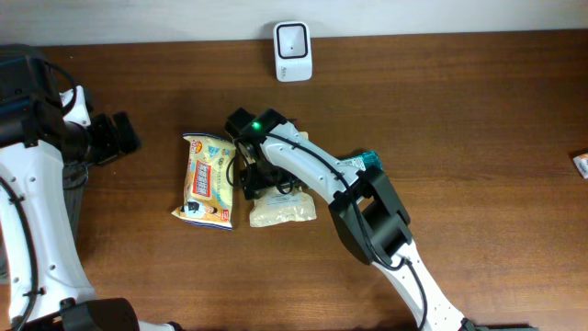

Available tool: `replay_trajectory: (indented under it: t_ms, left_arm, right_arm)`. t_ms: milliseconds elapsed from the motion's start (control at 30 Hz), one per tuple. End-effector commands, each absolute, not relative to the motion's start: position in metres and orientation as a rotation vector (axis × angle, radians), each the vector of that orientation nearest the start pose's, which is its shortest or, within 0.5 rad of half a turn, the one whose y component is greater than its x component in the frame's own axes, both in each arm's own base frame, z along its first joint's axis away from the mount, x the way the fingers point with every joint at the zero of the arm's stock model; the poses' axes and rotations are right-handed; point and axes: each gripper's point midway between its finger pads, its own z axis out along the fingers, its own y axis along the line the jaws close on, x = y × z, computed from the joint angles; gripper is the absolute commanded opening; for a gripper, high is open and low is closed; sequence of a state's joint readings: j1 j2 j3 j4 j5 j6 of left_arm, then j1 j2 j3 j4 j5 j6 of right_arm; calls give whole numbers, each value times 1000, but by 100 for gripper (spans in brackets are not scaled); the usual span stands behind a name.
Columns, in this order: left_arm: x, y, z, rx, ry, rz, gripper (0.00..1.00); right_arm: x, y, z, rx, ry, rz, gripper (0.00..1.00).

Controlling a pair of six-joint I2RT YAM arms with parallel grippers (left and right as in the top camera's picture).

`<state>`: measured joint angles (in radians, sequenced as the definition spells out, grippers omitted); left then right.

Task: Scan the item barcode
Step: 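Lift the clear bag with the right gripper toward the scanner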

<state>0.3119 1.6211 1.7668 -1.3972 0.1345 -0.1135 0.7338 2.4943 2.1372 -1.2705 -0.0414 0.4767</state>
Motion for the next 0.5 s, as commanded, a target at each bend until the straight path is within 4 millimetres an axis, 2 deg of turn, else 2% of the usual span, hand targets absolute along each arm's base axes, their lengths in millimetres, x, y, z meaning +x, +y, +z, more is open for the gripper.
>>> replay_trajectory:
  t_ms: [0, 100, 133, 267, 467]
  left_arm:
    - [333, 82, 244, -569, 2736, -155, 99]
    - [333, 82, 244, -569, 2736, -156, 99]
    - [333, 82, 244, -569, 2736, -156, 99]
    - [333, 82, 244, -569, 2736, -155, 99]
    - [333, 82, 244, -569, 2736, -155, 99]
  right_arm:
    - [338, 304, -27, -391, 3213, -102, 83]
    - [339, 304, -26, -391, 3211, -102, 62]
    - [339, 304, -26, -391, 3211, -102, 60]
    - [341, 302, -18, -382, 3213, -104, 52]
    - [357, 298, 3, -342, 3188, -97, 50]
